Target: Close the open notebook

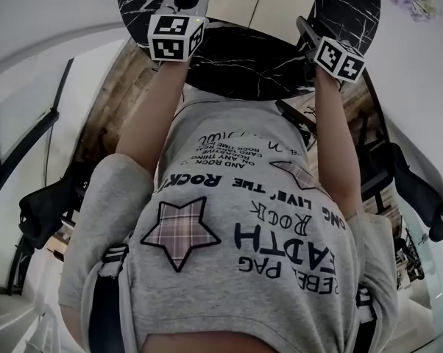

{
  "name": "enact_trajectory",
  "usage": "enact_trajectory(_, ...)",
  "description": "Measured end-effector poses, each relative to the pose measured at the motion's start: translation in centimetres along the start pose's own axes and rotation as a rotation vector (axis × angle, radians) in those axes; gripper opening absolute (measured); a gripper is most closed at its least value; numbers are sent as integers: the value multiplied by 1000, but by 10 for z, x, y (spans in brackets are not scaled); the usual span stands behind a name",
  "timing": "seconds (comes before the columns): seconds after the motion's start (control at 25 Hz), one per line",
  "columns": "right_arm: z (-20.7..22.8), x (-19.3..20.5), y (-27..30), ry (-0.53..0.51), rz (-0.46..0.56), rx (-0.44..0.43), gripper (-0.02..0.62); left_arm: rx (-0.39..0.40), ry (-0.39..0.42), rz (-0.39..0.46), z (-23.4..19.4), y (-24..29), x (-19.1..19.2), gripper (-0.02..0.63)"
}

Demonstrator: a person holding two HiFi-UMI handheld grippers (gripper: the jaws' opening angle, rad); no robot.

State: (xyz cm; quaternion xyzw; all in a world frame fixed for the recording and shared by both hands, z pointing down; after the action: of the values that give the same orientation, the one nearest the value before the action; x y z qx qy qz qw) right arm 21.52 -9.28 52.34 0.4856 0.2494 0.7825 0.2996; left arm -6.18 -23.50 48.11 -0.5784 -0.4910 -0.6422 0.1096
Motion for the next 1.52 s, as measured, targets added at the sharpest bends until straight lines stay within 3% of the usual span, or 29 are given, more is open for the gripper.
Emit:
enact_trajectory(0.2, 4, 14, 12, 4, -81, 59, 186, 0, 2, -69, -7, 12, 19, 9)
enact_trajectory(0.36, 3, 19, 19, 10, -112, 51, 198, -11, -4, -125, -13, 19, 37, 9)
enact_trajectory(0.92, 5, 26, 24, 58, -135, 53, 207, -24, -29, -242, -19, 28, 76, 9)
enact_trajectory(1.24, 7, 25, 24, 91, -131, 72, 207, -14, -45, -254, -16, 33, 82, 9)
enact_trajectory(1.52, 9, 23, 26, 207, -112, 105, 212, -16, -43, -253, -17, 33, 83, 9)
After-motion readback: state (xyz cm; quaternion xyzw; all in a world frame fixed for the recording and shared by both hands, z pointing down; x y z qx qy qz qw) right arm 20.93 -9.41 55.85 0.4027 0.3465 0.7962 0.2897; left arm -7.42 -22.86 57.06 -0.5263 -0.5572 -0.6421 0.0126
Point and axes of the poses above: the fingertips, and each gripper's own axes: y forward along the fingers, z to its right, x out of its underside, the point moved 7 cm from there along -y, backward along the fingers
